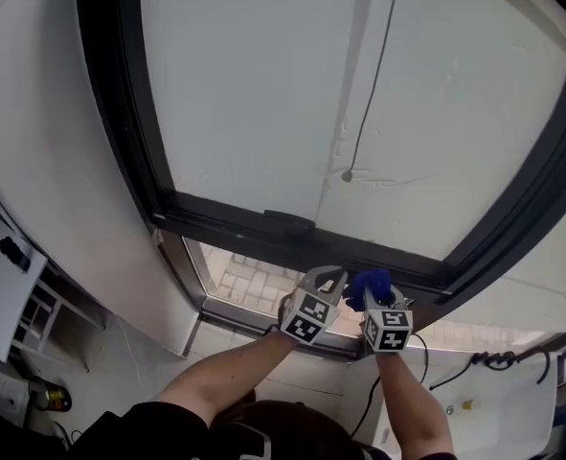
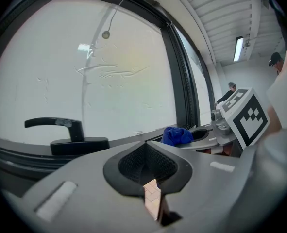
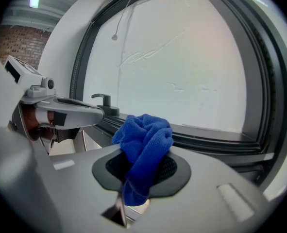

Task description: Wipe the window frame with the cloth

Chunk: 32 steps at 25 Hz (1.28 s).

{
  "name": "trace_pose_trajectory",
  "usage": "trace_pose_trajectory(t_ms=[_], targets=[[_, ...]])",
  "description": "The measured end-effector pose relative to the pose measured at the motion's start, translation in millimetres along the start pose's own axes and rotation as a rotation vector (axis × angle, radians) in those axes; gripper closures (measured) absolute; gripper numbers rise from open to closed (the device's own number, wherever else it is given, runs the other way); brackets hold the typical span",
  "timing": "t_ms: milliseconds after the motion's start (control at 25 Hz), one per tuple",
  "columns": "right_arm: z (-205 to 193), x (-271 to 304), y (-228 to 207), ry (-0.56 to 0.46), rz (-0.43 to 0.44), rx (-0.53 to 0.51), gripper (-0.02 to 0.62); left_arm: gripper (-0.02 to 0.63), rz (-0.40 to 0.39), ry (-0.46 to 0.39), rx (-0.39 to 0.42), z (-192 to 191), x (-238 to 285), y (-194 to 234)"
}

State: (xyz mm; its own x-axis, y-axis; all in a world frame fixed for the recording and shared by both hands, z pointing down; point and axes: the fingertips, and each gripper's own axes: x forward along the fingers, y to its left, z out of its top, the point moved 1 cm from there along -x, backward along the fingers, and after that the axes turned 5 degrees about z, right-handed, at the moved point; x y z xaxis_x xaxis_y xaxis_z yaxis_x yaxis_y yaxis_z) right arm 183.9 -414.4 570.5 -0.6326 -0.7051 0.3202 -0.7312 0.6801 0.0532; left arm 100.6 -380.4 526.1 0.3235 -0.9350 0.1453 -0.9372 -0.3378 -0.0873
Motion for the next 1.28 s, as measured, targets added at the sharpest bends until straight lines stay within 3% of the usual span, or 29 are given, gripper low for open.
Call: trace_pose_trajectory(t_ms=[640, 1280], targets=[[37, 62, 115, -0.016, 0.150, -0.057, 0.514, 0.612, 0.194, 0.000, -0.034, -22, -84, 113], [54, 108, 193, -0.035, 0.301, -0.114, 0.514, 0.612, 0.316, -0.020, -0.058, -33, -135, 181]])
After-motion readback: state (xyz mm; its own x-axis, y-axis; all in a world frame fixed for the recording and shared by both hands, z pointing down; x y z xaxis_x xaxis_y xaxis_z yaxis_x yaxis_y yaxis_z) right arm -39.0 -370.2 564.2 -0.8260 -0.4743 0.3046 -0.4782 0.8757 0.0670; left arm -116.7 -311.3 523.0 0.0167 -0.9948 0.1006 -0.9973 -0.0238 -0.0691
